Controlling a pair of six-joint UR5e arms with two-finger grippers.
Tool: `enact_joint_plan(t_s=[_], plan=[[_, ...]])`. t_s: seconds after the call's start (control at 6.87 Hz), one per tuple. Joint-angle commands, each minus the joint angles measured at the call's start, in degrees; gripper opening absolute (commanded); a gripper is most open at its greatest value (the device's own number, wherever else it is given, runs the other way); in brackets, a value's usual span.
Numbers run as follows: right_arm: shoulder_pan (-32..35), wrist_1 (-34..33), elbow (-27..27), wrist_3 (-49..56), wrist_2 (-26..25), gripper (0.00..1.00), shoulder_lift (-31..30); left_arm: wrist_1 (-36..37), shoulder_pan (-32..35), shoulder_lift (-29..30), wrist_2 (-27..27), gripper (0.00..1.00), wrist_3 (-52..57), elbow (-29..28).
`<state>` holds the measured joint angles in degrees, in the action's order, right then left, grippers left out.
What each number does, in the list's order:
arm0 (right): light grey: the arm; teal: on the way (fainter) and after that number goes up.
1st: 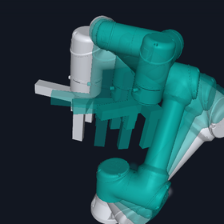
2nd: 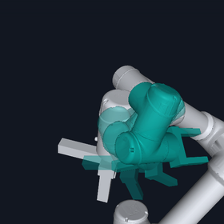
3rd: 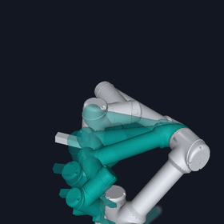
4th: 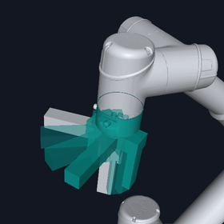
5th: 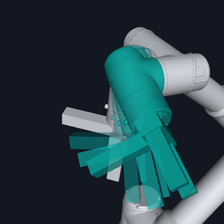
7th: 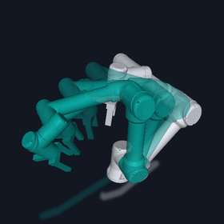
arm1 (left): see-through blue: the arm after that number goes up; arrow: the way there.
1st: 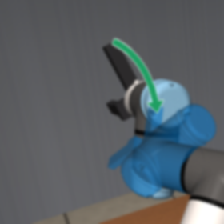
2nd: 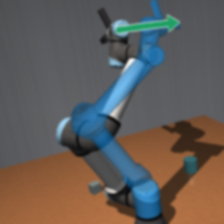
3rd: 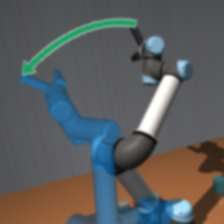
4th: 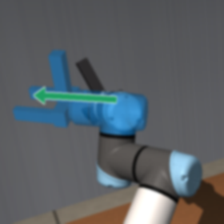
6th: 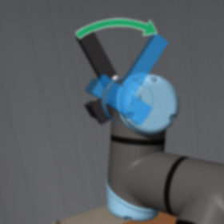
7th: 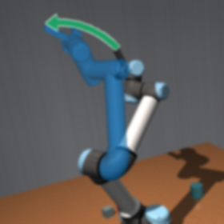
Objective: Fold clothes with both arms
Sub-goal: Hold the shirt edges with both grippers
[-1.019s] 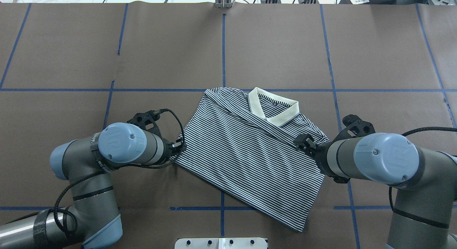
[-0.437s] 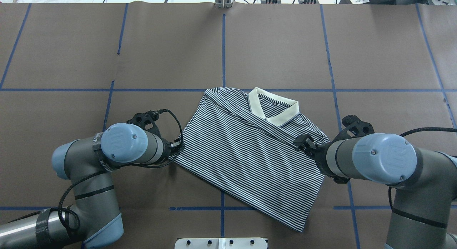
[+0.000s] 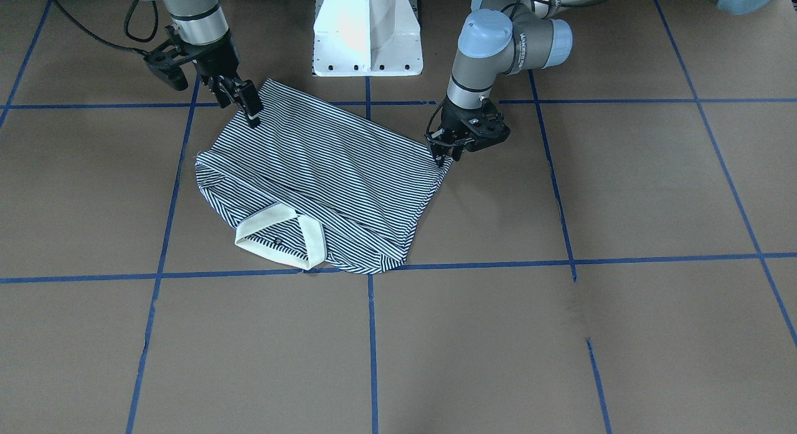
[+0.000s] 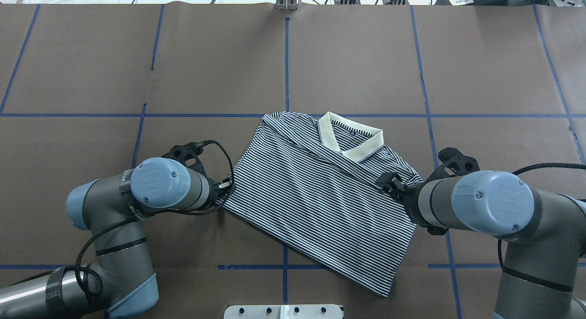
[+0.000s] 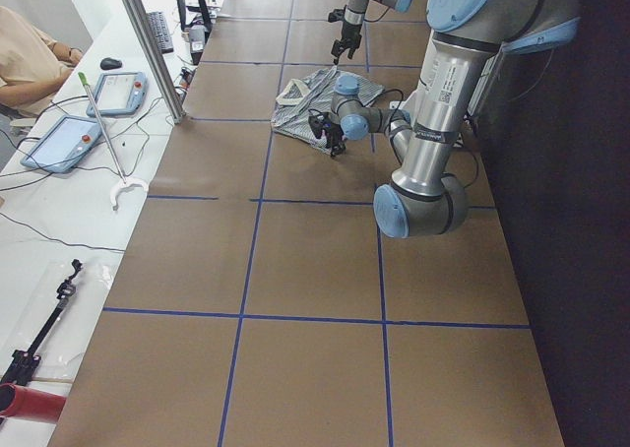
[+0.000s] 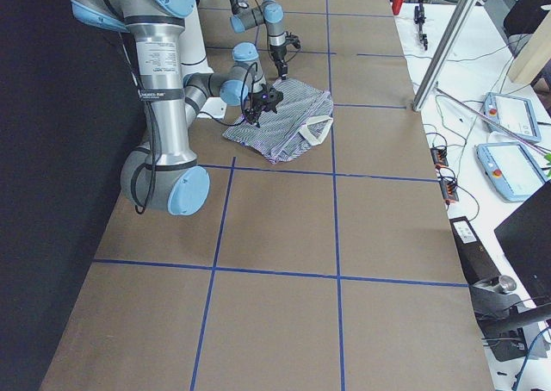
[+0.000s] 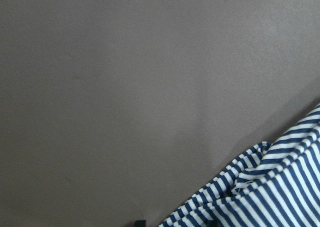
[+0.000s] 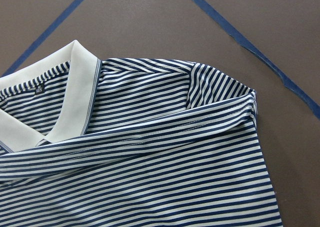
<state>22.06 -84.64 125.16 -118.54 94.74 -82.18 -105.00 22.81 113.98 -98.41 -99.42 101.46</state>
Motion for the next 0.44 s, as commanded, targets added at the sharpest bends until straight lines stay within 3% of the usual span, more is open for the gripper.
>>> enact_joint_plan(t_s=[0.0,0.29], plan=[[0.0,0.0,0.0,0.0,0.0,1.00,0.0,0.8,0.2,0.1,0.1,0.00,-0.2,0.8],[0.0,0.0,0.0,0.0,0.0,1.00,0.0,2.5,1.0,0.1,0.1,0.00,0.5,1.5]])
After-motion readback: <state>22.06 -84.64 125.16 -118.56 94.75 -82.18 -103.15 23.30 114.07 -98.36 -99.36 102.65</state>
